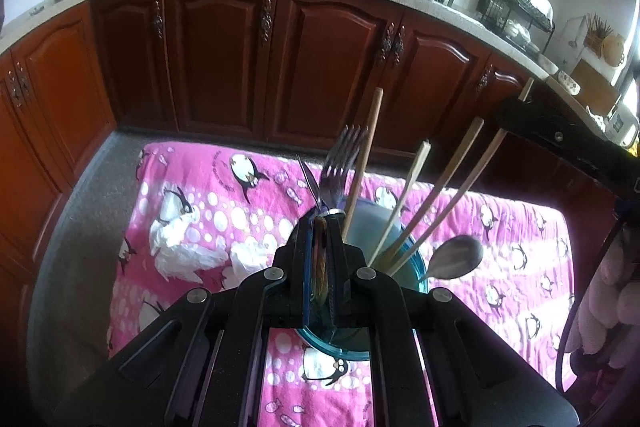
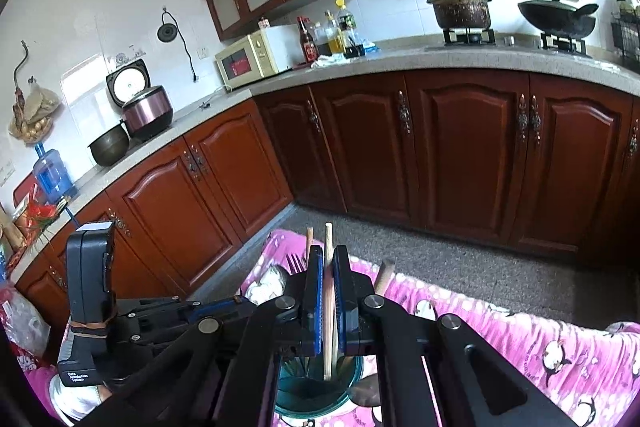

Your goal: Organize utensils

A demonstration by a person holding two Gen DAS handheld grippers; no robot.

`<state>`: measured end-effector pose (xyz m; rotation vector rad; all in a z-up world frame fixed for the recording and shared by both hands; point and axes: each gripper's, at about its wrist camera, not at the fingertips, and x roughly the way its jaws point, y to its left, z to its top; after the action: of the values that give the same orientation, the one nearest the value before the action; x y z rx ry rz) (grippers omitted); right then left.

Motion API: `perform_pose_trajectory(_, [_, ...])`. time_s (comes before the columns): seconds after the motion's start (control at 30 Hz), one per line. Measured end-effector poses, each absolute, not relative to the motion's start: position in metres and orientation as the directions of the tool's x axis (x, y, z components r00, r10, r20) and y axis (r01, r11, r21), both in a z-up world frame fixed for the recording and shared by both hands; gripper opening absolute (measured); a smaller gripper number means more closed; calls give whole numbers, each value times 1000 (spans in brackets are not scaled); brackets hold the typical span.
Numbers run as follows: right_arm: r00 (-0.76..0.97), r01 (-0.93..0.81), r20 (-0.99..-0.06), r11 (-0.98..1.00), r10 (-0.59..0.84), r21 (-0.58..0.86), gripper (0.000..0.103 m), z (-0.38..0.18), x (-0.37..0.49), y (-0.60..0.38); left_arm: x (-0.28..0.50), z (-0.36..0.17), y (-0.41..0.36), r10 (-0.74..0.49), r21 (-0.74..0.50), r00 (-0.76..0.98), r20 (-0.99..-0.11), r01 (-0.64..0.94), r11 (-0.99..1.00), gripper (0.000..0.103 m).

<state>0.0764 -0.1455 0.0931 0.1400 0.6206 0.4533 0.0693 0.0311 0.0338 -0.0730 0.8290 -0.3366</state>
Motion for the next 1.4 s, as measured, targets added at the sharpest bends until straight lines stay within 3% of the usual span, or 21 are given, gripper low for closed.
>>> perform_pose_trajectory(0.53, [655, -297, -614, 897, 441, 328, 4, 30, 84, -161, 65, 14, 20, -323, -201, 607, -726, 262, 944, 5])
perform_pose_trajectory(0.8, [661, -272, -593, 883, 461, 382, 4, 29, 80, -171, 67, 10, 23, -320, -220, 594, -738, 237, 946, 5])
perform_pose_trajectory(1.0, [658, -255, -601, 885, 454, 389, 13, 26, 77, -178, 68, 8, 29, -319, -239, 582, -748, 212, 948, 8])
perform_pose_trajectory(1.07, [662, -250, -594, 882, 457, 399, 26, 27, 75, -181, 66, 9, 31, -322, -249, 580, -748, 204, 947, 18])
perform_pose_trajectory(1.23, [677, -222, -584, 881, 448, 419, 29, 30, 65, -195, 58, 15, 36, -321, -259, 594, -738, 190, 947, 41])
perform_pose_trajectory(1.4, [698, -206, -575, 888, 427, 410, 34, 37, 48, -204, 48, 18, 40, -269, -220, 619, -738, 157, 963, 45])
